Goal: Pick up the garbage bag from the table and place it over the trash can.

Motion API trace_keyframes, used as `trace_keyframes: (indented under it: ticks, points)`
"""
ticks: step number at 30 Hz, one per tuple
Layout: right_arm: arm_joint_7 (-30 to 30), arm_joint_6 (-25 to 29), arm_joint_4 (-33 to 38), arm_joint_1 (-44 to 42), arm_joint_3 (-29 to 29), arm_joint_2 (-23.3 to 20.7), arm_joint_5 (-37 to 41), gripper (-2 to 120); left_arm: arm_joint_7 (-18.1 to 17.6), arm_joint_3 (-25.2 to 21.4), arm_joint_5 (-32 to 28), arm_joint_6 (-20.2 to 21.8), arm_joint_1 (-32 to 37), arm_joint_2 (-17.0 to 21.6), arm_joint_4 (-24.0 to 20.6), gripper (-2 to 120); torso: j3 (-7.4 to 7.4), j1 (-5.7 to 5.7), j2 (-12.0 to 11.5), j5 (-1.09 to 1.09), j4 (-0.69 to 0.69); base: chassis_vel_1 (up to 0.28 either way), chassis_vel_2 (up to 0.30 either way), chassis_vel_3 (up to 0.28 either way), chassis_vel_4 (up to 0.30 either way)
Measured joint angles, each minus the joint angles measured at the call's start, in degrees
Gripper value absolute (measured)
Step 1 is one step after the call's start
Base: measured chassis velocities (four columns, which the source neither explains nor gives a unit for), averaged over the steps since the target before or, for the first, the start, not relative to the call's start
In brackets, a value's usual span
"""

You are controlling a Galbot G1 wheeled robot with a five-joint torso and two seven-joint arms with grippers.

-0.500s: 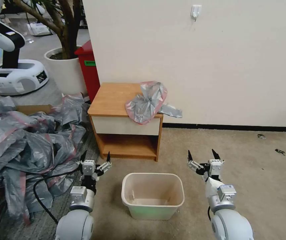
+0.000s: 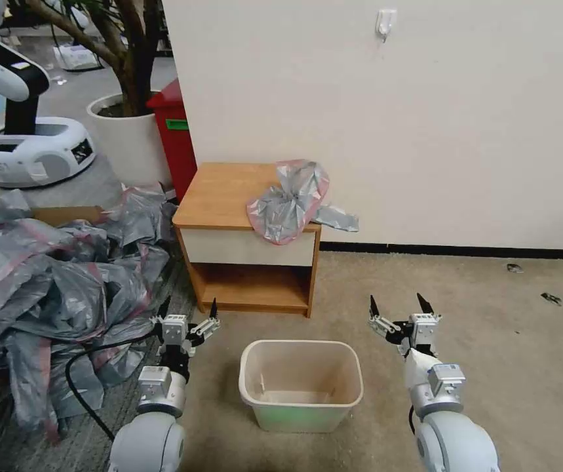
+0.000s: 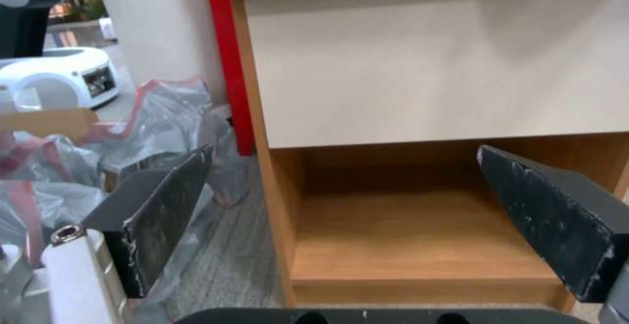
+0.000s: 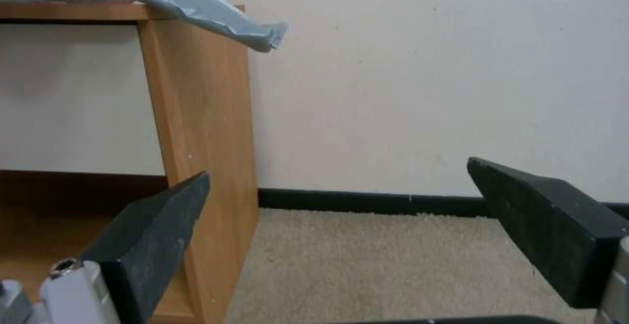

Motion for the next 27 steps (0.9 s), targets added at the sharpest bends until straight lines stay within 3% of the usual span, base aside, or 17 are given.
trace_keyframes:
  ticks: [23, 27]
  points:
    - [0.0, -0.1, 0.2, -0.2, 0.1, 0.0, 0.1, 100, 0.0, 0.0, -0.1, 0.1, 0.0, 0.1, -0.2, 100, 0.0, 0.0, 0.0, 0.0, 0.0, 0.0, 0.0, 0.0, 0.0]
    - [0.5, -1.1, 5.5, -2.8, 1.6, 1.2, 1.4, 100, -0.3, -1.4, -2.7, 3.0, 0.4, 2.2, -3.8, 100, 0.0, 0.0, 0.0, 0.0, 0.01, 0.0, 0.0, 0.0, 0.0]
